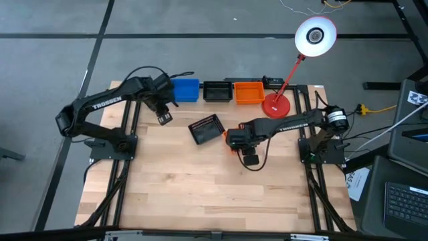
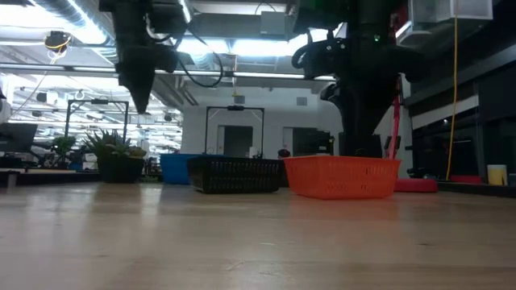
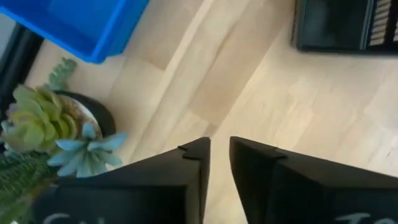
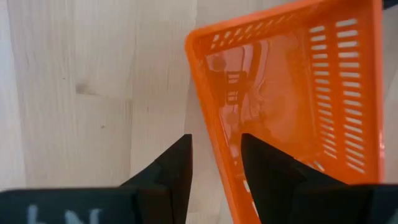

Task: Stack baskets by color
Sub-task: Stack the bottom orange bin on top of the top orange bins

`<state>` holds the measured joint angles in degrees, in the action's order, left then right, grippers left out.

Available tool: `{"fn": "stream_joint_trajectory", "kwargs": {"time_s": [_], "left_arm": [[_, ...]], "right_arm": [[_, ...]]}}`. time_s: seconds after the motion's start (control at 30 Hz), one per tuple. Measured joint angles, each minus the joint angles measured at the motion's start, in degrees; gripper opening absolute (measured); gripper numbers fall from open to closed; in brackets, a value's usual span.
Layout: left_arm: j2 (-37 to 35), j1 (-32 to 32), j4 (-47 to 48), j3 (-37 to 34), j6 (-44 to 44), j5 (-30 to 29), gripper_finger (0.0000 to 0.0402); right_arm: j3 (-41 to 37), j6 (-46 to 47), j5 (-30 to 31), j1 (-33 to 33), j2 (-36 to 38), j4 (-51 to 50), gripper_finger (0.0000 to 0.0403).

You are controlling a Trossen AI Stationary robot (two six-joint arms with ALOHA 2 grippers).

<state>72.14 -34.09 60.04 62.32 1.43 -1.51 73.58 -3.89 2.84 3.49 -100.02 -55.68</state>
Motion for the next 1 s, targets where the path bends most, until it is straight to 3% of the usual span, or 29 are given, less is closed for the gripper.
{"fn": "stream_joint_trajectory", "kwargs": {"time_s": [0.2, 0.5, 0.6, 0.67, 0.77, 1.0], "left_arm": [[-1.01, -0.01, -0.75, -5.05, -0.23, -0.82, 0.0083], [-0.97, -0.01, -1.13, -11.53, -2.85, -0.62, 0.0083], [-1.49, 0.08, -1.15, -12.5, -2.91, -0.49, 0.0083], [-2.84, 0.49, -1.06, -12.56, -2.89, 0.05, 0.0083], [-6.48, 1.15, -0.47, -12.58, -2.73, 2.66, 0.0083], [-22.69, 3.02, -4.45, -16.01, -2.44, 6.0, 0.0083]], "right_arm": [[0.0, -1.51, -0.01, 0.0, -2.9, -0.02, 0.0139], [0.0, -2.35, 0.53, -0.84, -9.53, 1.83, 0.0138], [0.0, -2.17, 0.71, -0.87, -11.37, 2.36, 0.0116], [0.0, -1.96, 0.7, -0.85, -11.91, 2.3, 0.0078], [0.0, -2.89, 0.91, -0.67, -11.95, 1.61, 0.0015], [1.53, -3.33, 6.09, -0.73, -9.1, -2.97, 0.0003]]}}
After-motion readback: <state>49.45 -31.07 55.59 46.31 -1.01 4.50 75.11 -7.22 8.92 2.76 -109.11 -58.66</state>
